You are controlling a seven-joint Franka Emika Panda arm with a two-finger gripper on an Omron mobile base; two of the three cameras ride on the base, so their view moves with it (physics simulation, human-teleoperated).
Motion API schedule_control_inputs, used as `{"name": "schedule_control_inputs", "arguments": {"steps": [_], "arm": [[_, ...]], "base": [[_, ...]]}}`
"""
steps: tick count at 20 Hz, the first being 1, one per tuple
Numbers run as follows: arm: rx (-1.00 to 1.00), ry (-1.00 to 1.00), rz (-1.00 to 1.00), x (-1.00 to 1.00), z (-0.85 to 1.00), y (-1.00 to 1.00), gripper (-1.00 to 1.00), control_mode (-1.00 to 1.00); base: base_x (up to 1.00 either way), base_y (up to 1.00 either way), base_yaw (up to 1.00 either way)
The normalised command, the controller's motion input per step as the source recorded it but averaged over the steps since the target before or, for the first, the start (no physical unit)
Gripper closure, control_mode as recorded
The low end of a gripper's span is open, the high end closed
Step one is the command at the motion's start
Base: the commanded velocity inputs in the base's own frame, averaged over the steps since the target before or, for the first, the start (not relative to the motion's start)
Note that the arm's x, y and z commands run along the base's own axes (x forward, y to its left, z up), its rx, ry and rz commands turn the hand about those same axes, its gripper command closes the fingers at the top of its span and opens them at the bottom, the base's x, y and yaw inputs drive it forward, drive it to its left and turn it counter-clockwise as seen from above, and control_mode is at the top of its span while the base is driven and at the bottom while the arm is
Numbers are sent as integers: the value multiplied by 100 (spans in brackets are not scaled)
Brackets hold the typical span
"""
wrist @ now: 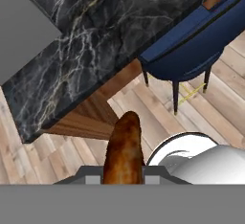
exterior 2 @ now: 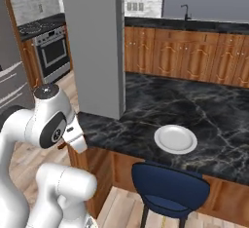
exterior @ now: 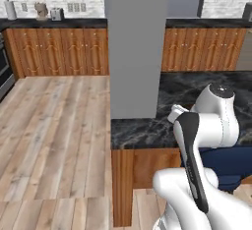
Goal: Take the chicken drumsticks from the pan and place one on each plate on the dining counter.
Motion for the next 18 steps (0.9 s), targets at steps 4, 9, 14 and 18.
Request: {"name": "schedule_control_inputs", "arguments": {"steps": [4, 9, 14, 18], "arm": [[0, 0, 0, 0, 0, 0, 100, 100], [0, 0, 0, 0, 0, 0, 100, 100], [0, -18, -6, 13, 0, -39, 100, -100], [0, -18, -11, 40, 0, -66, 100, -100]], "base": [[34, -56, -7], [20, -60, -7], [0, -10, -1], [0, 0, 0]]}}
